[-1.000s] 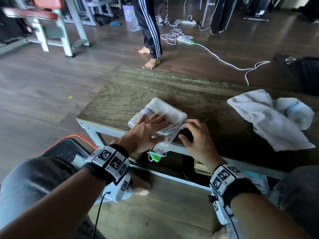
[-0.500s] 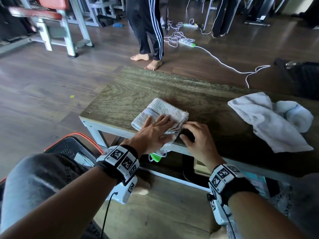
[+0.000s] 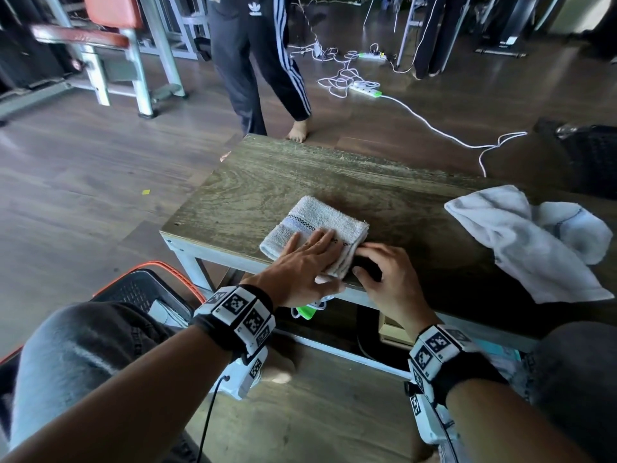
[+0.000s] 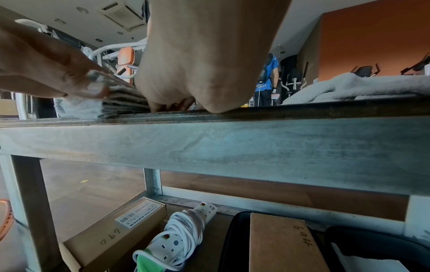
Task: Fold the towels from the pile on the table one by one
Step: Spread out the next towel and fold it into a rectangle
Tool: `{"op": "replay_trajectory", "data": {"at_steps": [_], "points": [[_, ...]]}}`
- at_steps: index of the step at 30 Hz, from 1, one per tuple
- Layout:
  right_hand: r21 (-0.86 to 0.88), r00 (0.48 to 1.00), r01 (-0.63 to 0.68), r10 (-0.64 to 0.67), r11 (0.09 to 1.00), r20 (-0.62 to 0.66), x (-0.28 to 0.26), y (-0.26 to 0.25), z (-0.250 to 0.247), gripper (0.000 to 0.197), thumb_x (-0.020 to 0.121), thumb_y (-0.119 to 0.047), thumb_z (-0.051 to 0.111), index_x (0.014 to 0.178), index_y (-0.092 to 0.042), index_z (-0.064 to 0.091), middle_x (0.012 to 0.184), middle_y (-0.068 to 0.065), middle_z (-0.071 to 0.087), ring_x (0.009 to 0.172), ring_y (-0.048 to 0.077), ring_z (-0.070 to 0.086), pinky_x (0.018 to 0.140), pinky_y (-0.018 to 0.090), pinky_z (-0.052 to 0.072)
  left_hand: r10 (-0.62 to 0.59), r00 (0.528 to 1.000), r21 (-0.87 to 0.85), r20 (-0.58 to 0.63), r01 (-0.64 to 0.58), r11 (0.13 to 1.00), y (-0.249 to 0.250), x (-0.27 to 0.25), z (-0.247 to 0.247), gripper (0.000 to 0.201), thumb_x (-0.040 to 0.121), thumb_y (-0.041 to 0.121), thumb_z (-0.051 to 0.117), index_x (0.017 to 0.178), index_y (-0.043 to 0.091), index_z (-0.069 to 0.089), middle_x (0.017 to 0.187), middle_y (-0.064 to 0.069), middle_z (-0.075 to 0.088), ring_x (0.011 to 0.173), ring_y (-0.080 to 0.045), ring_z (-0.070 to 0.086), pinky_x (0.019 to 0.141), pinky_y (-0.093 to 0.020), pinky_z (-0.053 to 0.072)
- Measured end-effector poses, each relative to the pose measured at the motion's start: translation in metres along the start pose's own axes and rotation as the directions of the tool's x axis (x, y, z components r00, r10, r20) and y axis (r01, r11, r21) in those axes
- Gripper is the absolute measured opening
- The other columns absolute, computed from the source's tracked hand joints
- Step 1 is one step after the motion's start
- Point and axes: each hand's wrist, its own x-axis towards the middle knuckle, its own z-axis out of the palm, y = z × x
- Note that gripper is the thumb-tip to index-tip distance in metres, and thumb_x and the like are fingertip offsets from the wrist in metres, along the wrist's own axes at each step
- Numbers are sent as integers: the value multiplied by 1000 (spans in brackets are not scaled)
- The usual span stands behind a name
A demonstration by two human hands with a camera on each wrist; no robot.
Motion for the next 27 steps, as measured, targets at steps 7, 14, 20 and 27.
{"op": "replay_trajectory", "data": {"at_steps": [7, 14, 20, 27], "points": [[59, 997, -68, 65, 996, 49, -7, -2, -4, 45, 87, -21, 71, 127, -30, 52, 118, -13, 54, 111, 6, 42, 93, 20, 33, -52, 998, -159, 18, 54, 986, 7, -4, -11, 58, 104, 44, 29, 156, 22, 16, 163, 6, 0, 149, -5, -8, 122, -40, -10], [-15, 999, -4, 4, 1000, 50, -9, 9, 6, 35, 89, -27, 67, 123, -31, 60, 114, -6, 53, 111, 15, 45, 95, 17, 30, -94, 995, -357, -14, 83, 930, 9, 0, -12, 53, 107, 37, 28, 156, 19, 18, 162, 6, 12, 149, -2, 2, 123, -44, -5], [-6, 999, -7, 7, 1000, 38, -7, 12, 6, 34, 87, -26, 69, 120, -30, 65, 111, -6, 55, 109, 13, 47, 95, 17, 33, -46, 998, -300, -38, 32, 954, 12, 0, -8, 53, 107, 38, 25, 155, 20, 17, 162, 4, 11, 149, -3, 2, 123, -41, -5], [-3, 999, -33, 33, 999, 24, -6, 10, 5, 32, 85, -24, 71, 117, -24, 69, 111, -3, 57, 107, 19, 52, 94, 23, 36, 53, 991, -161, -123, -73, 984, 6, 2, 6, 58, 104, 43, 30, 154, 15, 24, 162, 3, 16, 150, -7, 4, 123, -44, 0]]}}
